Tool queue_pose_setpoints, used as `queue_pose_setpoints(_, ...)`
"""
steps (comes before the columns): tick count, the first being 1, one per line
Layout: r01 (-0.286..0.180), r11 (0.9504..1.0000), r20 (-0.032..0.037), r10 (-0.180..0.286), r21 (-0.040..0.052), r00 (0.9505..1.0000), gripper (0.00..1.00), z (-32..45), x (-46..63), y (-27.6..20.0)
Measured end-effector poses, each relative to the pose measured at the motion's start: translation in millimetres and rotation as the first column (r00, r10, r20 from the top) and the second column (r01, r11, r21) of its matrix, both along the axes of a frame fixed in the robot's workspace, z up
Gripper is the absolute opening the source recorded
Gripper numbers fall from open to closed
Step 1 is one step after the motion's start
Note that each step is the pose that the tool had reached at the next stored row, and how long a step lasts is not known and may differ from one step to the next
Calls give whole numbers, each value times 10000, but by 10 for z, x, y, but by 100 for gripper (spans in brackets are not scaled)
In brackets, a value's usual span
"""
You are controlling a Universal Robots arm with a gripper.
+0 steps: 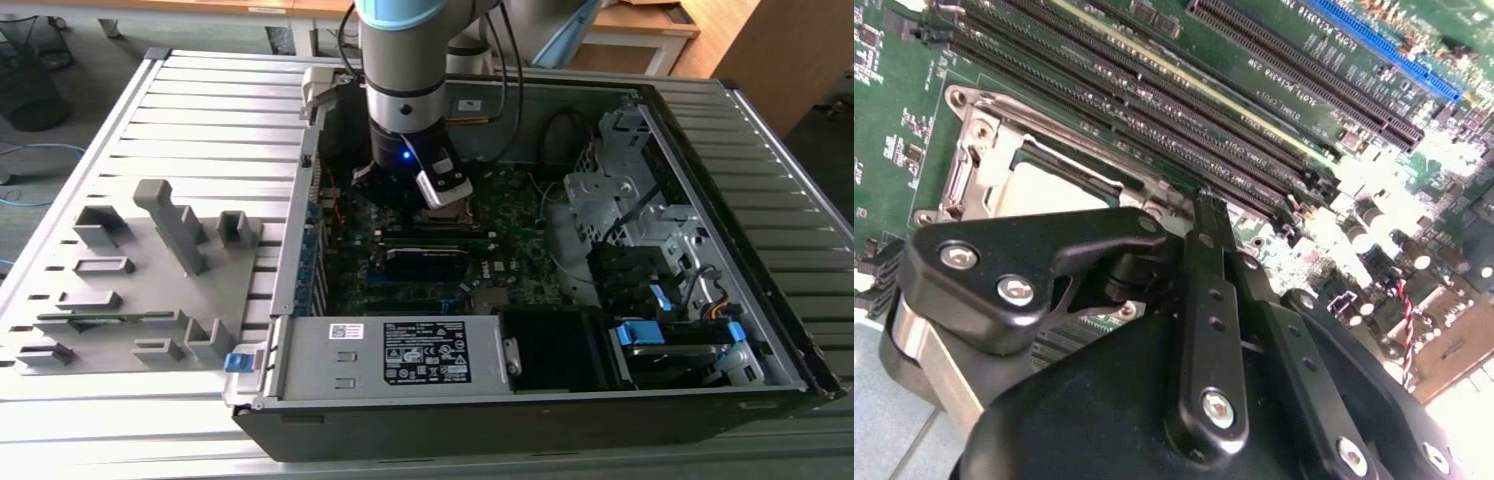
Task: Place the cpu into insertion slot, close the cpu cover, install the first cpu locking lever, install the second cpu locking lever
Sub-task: 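Install the second cpu locking lever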
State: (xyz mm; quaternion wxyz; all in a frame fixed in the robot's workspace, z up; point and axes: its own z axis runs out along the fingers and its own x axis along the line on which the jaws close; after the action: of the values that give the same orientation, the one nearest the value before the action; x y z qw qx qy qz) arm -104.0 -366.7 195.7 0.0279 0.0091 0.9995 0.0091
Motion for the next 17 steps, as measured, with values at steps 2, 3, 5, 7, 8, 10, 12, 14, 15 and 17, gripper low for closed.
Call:
queue_pose_setpoints(2, 2, 10000, 1, -2, 15, 10000, 11, -1, 0, -1)
queue_pose_setpoints(3, 2, 10000, 1, -2, 21, 10000, 11, -1, 0, -1)
queue_pose_setpoints(5, 1, 10000, 2, -1, 27, 10000, 11, -2, 0, -1)
queue_pose_setpoints(7, 1, 10000, 2, -1, 28, 10000, 11, -1, 0, -1)
queue_pose_setpoints(8, 1, 10000, 2, -1, 27, 10000, 11, 1, 0, -1)
queue_pose_setpoints(10, 1, 10000, 4, -1, 32, 10000, 11, 14, 0, -1)
queue_pose_setpoints(12, 1, 10000, 1, -1, 27, 10000, 11, 39, 0, -1)
queue_pose_setpoints(14, 1, 10000, 2, -1, 28, 10000, 11, 68, 0, -1)
queue_pose_setpoints(15, 1, 10000, 3, -1, 28, 10000, 11, 84, 0, -1)
queue_pose_setpoints(17, 1, 10000, 2, -1, 27, 10000, 11, 122, 0, -1)
